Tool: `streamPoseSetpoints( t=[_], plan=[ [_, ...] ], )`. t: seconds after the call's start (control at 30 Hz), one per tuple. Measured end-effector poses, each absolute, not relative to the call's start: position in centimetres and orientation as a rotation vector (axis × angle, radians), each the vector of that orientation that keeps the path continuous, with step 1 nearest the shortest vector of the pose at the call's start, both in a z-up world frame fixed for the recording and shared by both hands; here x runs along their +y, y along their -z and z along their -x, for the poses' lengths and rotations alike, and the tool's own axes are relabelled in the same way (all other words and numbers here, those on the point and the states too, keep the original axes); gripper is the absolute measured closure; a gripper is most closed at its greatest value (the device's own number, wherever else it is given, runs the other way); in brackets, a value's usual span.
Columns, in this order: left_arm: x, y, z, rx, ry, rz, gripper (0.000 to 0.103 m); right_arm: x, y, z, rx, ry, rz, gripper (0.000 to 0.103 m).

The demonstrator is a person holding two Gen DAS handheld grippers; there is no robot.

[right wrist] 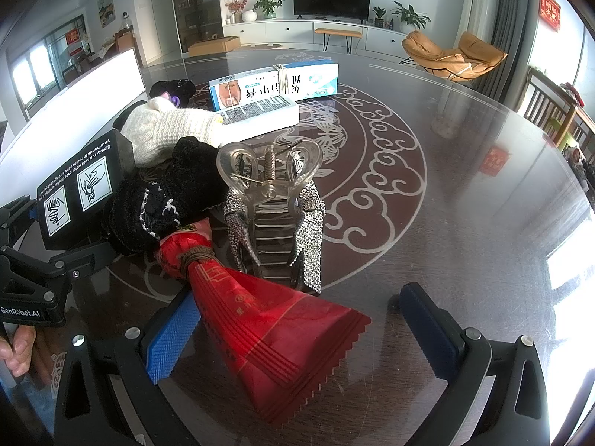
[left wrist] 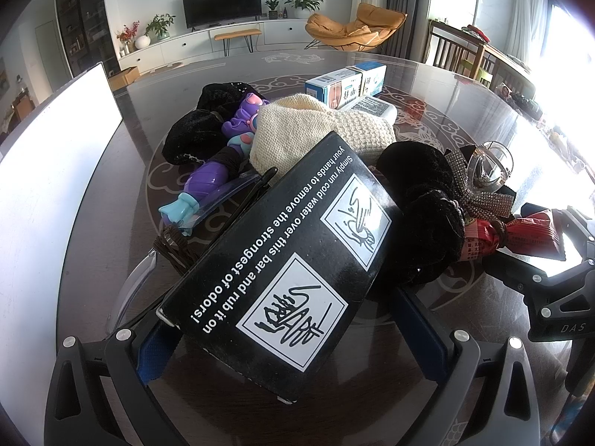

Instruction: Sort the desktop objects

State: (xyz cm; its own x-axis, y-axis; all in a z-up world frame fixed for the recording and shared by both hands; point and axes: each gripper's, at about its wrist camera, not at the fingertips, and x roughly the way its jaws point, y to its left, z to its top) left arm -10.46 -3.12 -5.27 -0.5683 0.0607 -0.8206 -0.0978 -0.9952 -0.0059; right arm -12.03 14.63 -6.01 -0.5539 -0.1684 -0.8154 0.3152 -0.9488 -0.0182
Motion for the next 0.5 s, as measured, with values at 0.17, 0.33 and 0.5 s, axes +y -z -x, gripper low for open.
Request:
streamPoseSetpoints(
  t=[0.17, 0.33, 0.5],
  plan=[
    [-3.08, 5.27, 10.49, 0.061, -2.704, 1.413, 0.0, 14.62, 6.05, 12.09, 0.235, 2.539, -1.307, 0.0],
    [-3.09, 5.28, 10.47, 0.061, -2.704, 1.413, 0.0, 14.63, 6.01, 12.05, 0.235, 2.539, -1.307, 0.0],
    [-3.1, 5.3, 10.45, 0.061, -2.705, 1.412, 0.0, 14.64, 6.0, 12.03, 0.235, 2.539, -1.307, 0.0]
  ],
)
